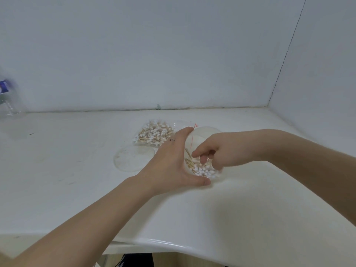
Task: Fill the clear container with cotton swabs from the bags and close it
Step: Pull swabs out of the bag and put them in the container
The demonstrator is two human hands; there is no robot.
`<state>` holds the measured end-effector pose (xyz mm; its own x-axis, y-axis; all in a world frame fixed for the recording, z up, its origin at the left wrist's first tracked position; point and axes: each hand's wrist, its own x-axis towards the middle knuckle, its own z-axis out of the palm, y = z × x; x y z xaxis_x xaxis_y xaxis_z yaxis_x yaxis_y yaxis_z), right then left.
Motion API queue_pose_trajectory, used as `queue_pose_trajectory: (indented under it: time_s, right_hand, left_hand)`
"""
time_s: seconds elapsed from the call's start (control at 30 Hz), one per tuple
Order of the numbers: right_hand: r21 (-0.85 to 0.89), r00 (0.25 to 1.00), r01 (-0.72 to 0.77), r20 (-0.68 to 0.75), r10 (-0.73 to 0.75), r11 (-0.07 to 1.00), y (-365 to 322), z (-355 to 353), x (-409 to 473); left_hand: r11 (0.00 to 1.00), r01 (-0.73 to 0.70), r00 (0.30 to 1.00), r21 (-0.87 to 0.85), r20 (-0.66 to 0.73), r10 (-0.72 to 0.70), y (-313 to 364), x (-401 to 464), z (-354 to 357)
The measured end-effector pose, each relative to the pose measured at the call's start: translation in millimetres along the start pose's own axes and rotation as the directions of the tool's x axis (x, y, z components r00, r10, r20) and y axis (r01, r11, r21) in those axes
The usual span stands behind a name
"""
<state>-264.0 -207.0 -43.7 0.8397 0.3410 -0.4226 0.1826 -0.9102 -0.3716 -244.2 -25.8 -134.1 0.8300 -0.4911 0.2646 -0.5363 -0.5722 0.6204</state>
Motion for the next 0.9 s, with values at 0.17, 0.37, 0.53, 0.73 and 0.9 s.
queue_pose_trajectory:
  time_s: [0.17,0.37,0.53,0.73,0.9]
  right_hand:
    - [-0.140,0.945,-0.105,-0.321,0.055,0.985,7,8,14]
    - [-0.223,0.936,-0.098,-0.353,0.013,0.970,10,24,39]
    - [-0.136,0.925,-0.050,-0.380,-0.005,0.989,14,21,50]
    - [-0.198,0.878,-0.042,-0.475,-0.059,0.979,16,31,57]
    - [-0.241,0.859,0.059,-0.481,-0.172,0.969,17,30,42]
  left_hand:
    - [1.000,0.004,1.000,-0.004,-0.006,-0.004,0,1,1]
    - [1.000,-0.010,1.000,0.013,0.002,0.010,0,3,1]
    - [1.000,-0.009,1.000,0.016,-0.003,0.009,1,2,0]
    - [0.999,-0.011,1.000,0.043,0.010,0.010,5,3,0]
    - [1.000,-0.007,1.000,0.009,0.008,0.006,1,3,1]
